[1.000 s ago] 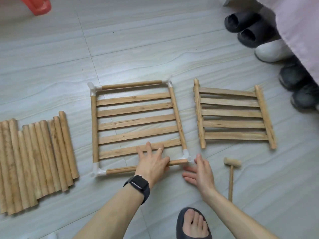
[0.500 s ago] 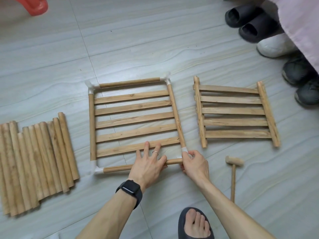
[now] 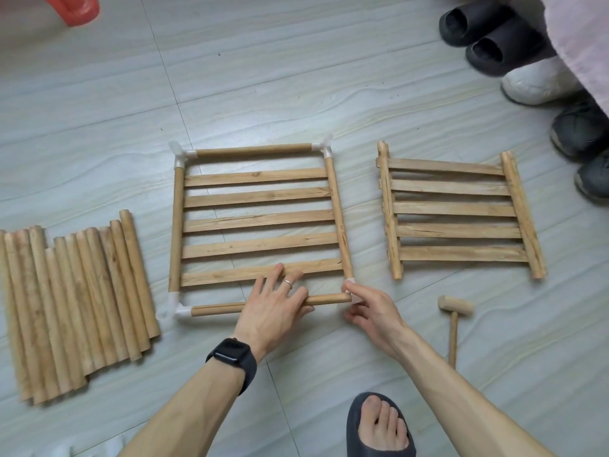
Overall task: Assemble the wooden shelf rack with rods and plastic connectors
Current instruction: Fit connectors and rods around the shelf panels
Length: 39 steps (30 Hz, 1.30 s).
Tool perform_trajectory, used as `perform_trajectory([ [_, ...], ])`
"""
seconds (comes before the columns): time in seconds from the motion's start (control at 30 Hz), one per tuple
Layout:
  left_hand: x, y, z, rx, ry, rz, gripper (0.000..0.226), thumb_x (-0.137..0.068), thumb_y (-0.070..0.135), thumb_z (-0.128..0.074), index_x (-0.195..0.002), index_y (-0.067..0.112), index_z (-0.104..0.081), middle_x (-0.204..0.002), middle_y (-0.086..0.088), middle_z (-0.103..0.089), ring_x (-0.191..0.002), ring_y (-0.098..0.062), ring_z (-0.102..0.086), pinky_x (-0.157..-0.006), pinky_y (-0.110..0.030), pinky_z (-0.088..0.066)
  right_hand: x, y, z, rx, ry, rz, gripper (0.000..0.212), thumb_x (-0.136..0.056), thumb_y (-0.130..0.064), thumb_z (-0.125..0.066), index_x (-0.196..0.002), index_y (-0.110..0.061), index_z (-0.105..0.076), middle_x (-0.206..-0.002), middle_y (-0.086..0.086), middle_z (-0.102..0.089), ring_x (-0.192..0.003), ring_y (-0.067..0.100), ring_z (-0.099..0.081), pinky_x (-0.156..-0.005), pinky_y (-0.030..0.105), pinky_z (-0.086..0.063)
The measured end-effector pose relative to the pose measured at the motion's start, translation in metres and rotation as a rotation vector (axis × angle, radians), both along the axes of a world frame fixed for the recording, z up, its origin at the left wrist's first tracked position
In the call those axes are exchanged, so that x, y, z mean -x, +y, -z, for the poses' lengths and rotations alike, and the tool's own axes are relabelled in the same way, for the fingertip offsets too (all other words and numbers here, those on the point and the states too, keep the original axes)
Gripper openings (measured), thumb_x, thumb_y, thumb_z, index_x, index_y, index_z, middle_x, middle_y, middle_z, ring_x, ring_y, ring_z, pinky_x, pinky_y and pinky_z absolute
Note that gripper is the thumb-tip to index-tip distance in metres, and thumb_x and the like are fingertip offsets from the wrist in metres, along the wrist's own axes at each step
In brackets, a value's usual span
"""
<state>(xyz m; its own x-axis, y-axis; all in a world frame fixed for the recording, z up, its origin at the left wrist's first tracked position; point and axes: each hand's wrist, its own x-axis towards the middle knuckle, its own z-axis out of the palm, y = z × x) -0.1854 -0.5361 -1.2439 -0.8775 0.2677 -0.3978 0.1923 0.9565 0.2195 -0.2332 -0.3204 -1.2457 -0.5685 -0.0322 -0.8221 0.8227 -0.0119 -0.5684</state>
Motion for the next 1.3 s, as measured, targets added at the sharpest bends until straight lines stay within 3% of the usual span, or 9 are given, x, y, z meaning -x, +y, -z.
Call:
perform_trajectory([
  [0.07,0.002,0.002,-0.002,-0.033,0.017,-0.042,0.045,-0.102,0.057,-0.022,-0.110,0.024,-0.052,-0.161,-0.001,-0.032,-0.152,-0.035,-0.016,-0.116,-0.051,-0.026,0.001,-0.006,0.003,-0.019,0.001,0.053,0.019,-0.088,-0.028,-0.073,-0.089,-0.009,-0.072,-0.076,0.003,-0.049,-0.061,0.014,-0.045,-0.061,0.029,-0.051],
  [0.13,0.004,0.002,-0.002,-0.029,0.002,-0.042,0.046,-0.102,0.058,-0.020,-0.110,0.025,-0.051,-0.163,-0.003,-0.028,-0.153,-0.036,-0.012,-0.117,-0.059,-0.020,0.002,-0.011,0.004,-0.040,-0.019,0.094,0.024,-0.098,-0.030,-0.063,-0.086,-0.010,-0.072,-0.078,0.005,-0.053,-0.065,0.015,-0.049,-0.065,0.031,-0.051],
  [0.27,0.008,-0.001,0.000,-0.036,-0.062,-0.059,0.042,-0.103,0.059,-0.022,-0.114,0.028,-0.047,-0.169,0.001,-0.012,-0.155,-0.035,0.001,-0.115,-0.067,-0.016,0.001,-0.014,0.000,0.163,-0.092,0.230,0.018,-0.102,-0.023,-0.060,-0.098,-0.006,-0.064,-0.090,0.013,-0.063,-0.085,0.027,-0.063,-0.076,0.038,-0.059],
  [0.4,0.014,-0.005,-0.002,-0.089,-0.116,-0.066,0.045,-0.103,0.058,-0.023,-0.121,0.026,-0.048,-0.162,0.004,-0.030,-0.155,-0.032,-0.008,-0.115,-0.060,-0.027,-0.013,-0.012,0.004,-0.020,-0.024,0.140,0.019,-0.106,-0.023,-0.053,-0.103,-0.004,-0.058,-0.098,0.018,-0.068,-0.084,0.027,-0.074,-0.076,0.037,-0.062],
  [0.6,0.011,-0.003,-0.001,-0.081,-0.109,-0.104,0.042,-0.104,0.056,-0.022,-0.117,0.026,-0.048,-0.154,0.006,-0.040,-0.155,-0.029,-0.007,-0.111,-0.059,-0.032,0.001,0.002,-0.009,0.220,-0.158,0.632,0.023,-0.105,-0.019,-0.051,-0.101,0.003,-0.056,-0.091,0.019,-0.067,-0.074,0.036,-0.074,-0.062,0.042,-0.064],
  [0.87,0.012,-0.002,0.004,-0.044,-0.111,-0.110,0.042,-0.103,0.057,-0.023,-0.119,0.027,-0.048,-0.158,0.003,-0.036,-0.155,-0.031,-0.005,-0.110,-0.058,-0.032,0.012,-0.012,-0.017,0.267,-0.109,0.450,0.023,-0.104,-0.022,-0.054,-0.104,0.000,-0.060,-0.079,0.011,-0.074,-0.085,0.030,-0.076,-0.069,0.038,-0.064],
  [1.07,0.012,-0.003,0.007,-0.029,-0.120,-0.117,0.044,-0.103,0.058,-0.024,-0.121,0.027,-0.049,-0.160,0.002,-0.031,-0.155,-0.031,-0.004,-0.109,-0.058,-0.033,0.013,-0.031,-0.014,0.207,-0.069,0.311,0.028,-0.108,-0.025,-0.049,-0.111,0.001,-0.059,-0.102,0.017,-0.072,-0.092,0.029,-0.076,-0.077,0.039,-0.060],
  [1.17,0.010,-0.005,0.009,-0.018,-0.114,-0.110,0.044,-0.103,0.058,-0.024,-0.121,0.027,-0.049,-0.161,0.004,-0.029,-0.155,-0.030,-0.002,-0.110,-0.057,-0.033,0.009,-0.038,-0.014,0.265,-0.159,0.335,0.035,-0.107,-0.034,-0.049,-0.111,-0.001,-0.061,-0.106,0.018,-0.072,-0.095,0.031,-0.075,-0.078,0.042,-0.058],
  [1.3,0.016,-0.005,0.001,-0.124,-0.027,-0.201,0.050,-0.100,0.063,-0.027,-0.126,0.031,-0.056,-0.148,0.001,-0.047,-0.146,-0.030,-0.025,-0.110,-0.047,-0.038,0.002,-0.037,-0.008,0.196,-0.251,0.271,0.039,-0.107,-0.040,-0.048,-0.107,-0.003,-0.060,-0.115,0.024,-0.070,-0.100,0.037,-0.071,-0.082,0.044,-0.057],
])
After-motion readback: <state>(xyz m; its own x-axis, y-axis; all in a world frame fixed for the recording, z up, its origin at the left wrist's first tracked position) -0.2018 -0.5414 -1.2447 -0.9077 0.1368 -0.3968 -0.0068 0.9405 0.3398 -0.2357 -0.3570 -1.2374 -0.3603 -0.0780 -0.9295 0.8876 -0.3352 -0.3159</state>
